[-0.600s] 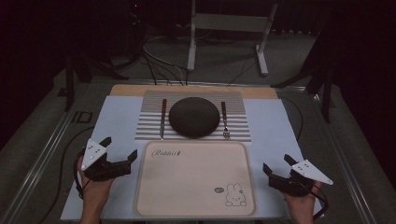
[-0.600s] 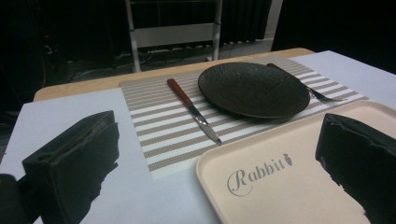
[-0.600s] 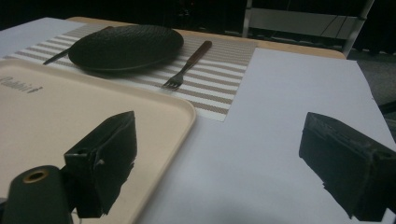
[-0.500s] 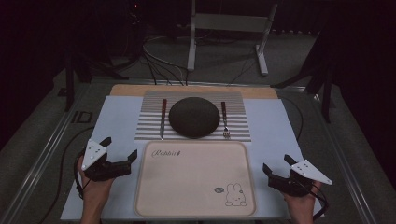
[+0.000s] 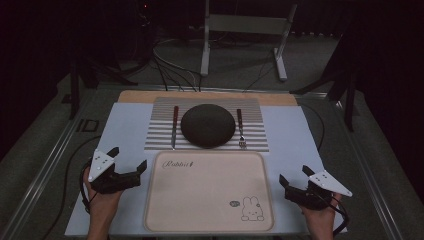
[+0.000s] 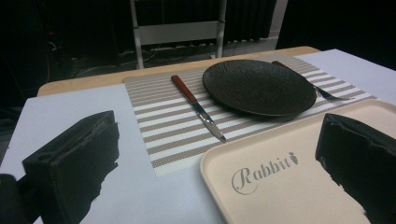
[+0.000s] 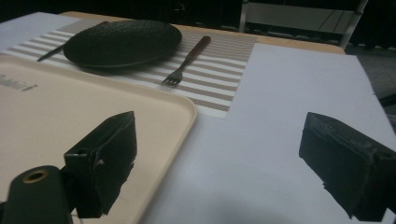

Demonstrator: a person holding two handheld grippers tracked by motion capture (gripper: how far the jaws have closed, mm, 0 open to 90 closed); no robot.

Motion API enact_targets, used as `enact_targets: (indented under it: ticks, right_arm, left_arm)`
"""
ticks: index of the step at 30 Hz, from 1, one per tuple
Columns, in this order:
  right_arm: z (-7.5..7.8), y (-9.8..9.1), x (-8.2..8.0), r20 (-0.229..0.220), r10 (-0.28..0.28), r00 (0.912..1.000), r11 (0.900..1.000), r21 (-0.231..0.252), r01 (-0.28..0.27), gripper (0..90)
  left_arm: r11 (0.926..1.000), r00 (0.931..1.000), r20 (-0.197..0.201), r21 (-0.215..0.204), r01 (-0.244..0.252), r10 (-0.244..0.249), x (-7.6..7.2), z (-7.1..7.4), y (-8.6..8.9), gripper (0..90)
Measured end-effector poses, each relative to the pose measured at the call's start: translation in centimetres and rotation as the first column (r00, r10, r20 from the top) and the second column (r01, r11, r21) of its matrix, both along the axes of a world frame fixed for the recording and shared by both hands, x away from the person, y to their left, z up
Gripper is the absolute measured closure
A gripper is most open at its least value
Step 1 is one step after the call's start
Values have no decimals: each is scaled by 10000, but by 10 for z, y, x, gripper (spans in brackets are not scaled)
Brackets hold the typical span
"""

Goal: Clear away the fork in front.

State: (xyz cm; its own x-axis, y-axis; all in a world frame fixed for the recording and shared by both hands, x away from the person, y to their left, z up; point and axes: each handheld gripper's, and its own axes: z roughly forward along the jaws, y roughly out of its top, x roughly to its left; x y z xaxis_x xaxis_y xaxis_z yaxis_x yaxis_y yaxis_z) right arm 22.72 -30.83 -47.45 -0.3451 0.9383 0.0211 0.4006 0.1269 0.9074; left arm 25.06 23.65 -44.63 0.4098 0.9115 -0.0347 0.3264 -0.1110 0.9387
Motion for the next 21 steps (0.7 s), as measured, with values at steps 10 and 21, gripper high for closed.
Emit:
enact_targets:
  ticks: [10,21]
  right_arm:
    - [7,-2,5,-98,-223,9997,9989,419,227,113]
    - [18,4,13,-84,-130,9999,9993,349,133,113]
  left_arm:
    - [10000,10000,6,-33,-55,55,0,0,1,2]
    - [10000,10000,-16,-44,-78,78,0,-1,0,2]
